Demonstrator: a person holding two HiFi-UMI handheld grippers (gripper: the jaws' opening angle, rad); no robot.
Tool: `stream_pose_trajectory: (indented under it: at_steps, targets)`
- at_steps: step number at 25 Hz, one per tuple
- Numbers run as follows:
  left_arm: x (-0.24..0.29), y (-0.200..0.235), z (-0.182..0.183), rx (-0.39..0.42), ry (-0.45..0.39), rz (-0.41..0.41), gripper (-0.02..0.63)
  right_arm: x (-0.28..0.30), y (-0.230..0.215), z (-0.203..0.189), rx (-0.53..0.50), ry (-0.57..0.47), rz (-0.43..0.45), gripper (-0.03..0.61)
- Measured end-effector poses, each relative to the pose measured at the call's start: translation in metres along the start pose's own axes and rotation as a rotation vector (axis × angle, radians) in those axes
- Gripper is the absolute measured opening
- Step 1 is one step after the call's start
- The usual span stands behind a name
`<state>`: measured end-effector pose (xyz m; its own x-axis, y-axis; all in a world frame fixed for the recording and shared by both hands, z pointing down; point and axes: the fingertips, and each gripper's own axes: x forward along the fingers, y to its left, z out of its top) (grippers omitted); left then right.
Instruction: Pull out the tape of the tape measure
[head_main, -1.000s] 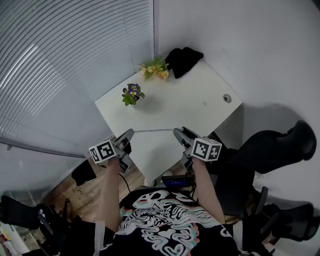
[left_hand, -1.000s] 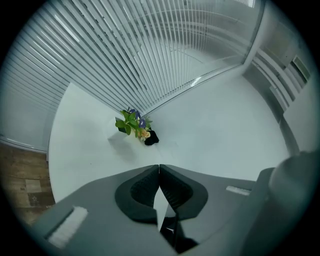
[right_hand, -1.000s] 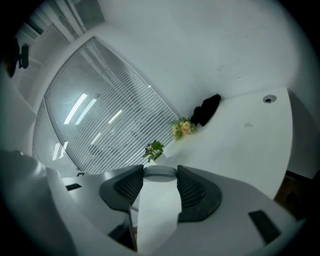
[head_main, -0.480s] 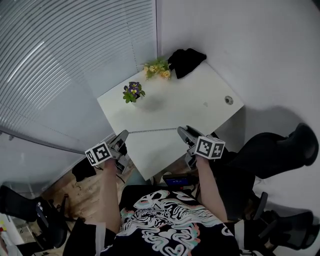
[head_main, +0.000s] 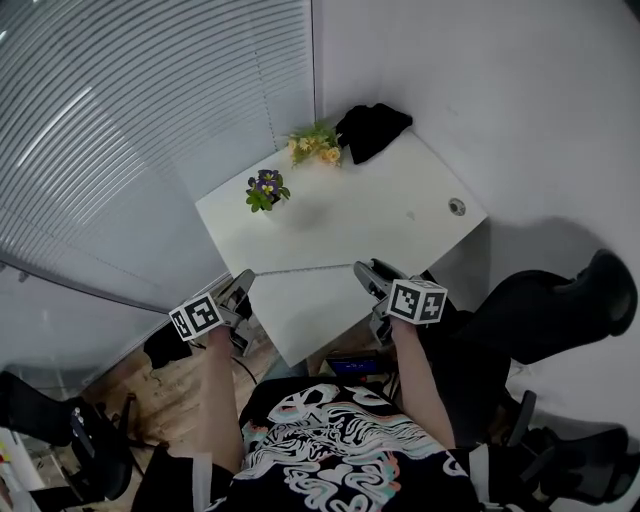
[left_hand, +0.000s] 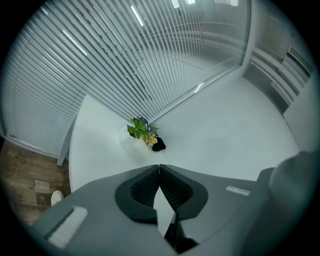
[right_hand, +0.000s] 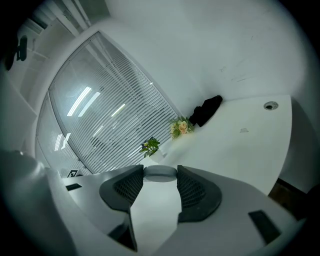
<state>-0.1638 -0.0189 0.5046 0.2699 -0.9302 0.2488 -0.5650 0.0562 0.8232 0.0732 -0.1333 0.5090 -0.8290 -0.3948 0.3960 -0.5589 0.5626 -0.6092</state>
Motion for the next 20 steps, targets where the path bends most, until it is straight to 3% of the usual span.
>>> stream_pose_trajectory:
  at_steps: [5, 14, 20]
  targets:
    - [-0.003, 0.014, 0.004, 0.031, -0.003, 0.055, 0.004, 0.002, -0.008, 0.004, -0.008, 0.001, -0.016, 0.216]
    - [0.009, 0.043, -0.006, 0.222, 0.135, 0.215, 0.005, 0.012, -0.022, -0.008, -0.054, 0.054, -0.07, 0.216]
    - [0.01, 0.048, -0.004, 0.255, 0.153, 0.255, 0.005, 0.01, -0.029, -0.003, -0.078, 0.068, -0.097, 0.215]
